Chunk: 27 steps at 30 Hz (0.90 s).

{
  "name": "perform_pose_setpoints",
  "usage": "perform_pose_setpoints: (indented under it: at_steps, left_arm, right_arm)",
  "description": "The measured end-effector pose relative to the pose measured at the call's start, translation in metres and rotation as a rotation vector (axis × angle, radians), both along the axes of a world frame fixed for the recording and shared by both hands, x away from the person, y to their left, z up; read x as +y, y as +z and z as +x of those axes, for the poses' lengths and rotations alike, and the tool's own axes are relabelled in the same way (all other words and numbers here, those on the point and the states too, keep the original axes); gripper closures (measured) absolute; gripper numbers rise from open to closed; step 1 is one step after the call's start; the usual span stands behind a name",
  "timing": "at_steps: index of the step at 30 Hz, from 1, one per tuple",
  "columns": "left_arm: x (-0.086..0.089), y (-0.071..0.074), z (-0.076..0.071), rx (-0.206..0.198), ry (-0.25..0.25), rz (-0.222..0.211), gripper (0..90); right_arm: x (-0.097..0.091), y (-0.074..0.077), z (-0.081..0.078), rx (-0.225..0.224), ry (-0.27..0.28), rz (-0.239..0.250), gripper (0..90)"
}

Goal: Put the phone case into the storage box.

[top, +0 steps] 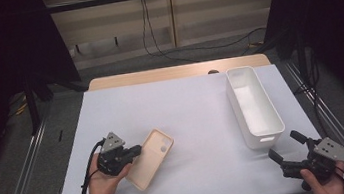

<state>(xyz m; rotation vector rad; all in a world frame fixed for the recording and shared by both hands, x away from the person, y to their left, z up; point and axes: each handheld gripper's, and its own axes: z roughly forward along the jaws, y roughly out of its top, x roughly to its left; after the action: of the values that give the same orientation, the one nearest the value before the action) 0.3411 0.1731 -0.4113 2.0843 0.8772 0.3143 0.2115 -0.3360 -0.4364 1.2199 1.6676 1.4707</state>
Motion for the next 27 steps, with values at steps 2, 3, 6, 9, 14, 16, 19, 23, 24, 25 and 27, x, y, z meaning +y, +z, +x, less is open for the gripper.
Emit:
perform_pose_setpoints:
  at_steps: [2, 3, 6, 9, 14, 16, 19, 23, 24, 25, 27]
  left_arm:
    - [-0.005, 0.001, 0.001, -0.014, 0.001, -0.011, 88.5]
    - [-0.007, 0.002, 0.002, -0.013, -0.002, -0.013, 88.5]
    - [-0.013, 0.005, 0.003, -0.029, 0.006, -0.03, 88.5]
    - [-0.018, 0.008, 0.003, -0.053, 0.015, -0.05, 88.5]
    - [-0.03, 0.012, 0.004, -0.068, 0.02, -0.081, 88.5]
    - [-0.035, 0.014, 0.004, -0.081, 0.025, -0.089, 88.5]
    - [-0.043, 0.017, 0.004, -0.084, 0.02, -0.101, 88.5]
    - [-0.052, 0.02, 0.005, -0.104, 0.04, -0.119, 88.5]
    - [-0.053, 0.02, 0.006, -0.1, 0.036, -0.125, 88.5]
    - [-0.055, 0.02, 0.006, -0.1, 0.043, -0.139, 88.5]
    - [-0.059, 0.02, 0.006, -0.111, 0.039, -0.147, 88.5]
  right_arm:
    - [0.001, 0.001, 0.0, 0.0, -0.004, 0.003, 0.4]
    - [0.003, 0.002, 0.0, 0.002, -0.008, 0.008, 0.4]
    - [0.005, 0.003, 0.0, 0.008, 0.002, 0.007, 0.4]
    - [0.008, 0.005, 0.002, 0.008, 0.004, 0.006, 0.4]
    - [0.013, 0.01, 0.003, -0.002, 0.015, 0.011, 0.4]
    - [0.016, 0.013, 0.005, -0.007, 0.023, 0.016, 0.5]
    - [0.019, 0.018, 0.007, -0.013, 0.036, 0.023, 1.6]
    - [0.025, 0.027, 0.011, -0.018, 0.062, 0.014, 4.9]
    - [0.027, 0.029, 0.013, -0.015, 0.067, 0.016, 4.7]
    - [0.029, 0.031, 0.015, -0.021, 0.067, 0.018, 5.0]
    - [0.034, 0.034, 0.02, -0.022, 0.06, 0.03, 5.2]
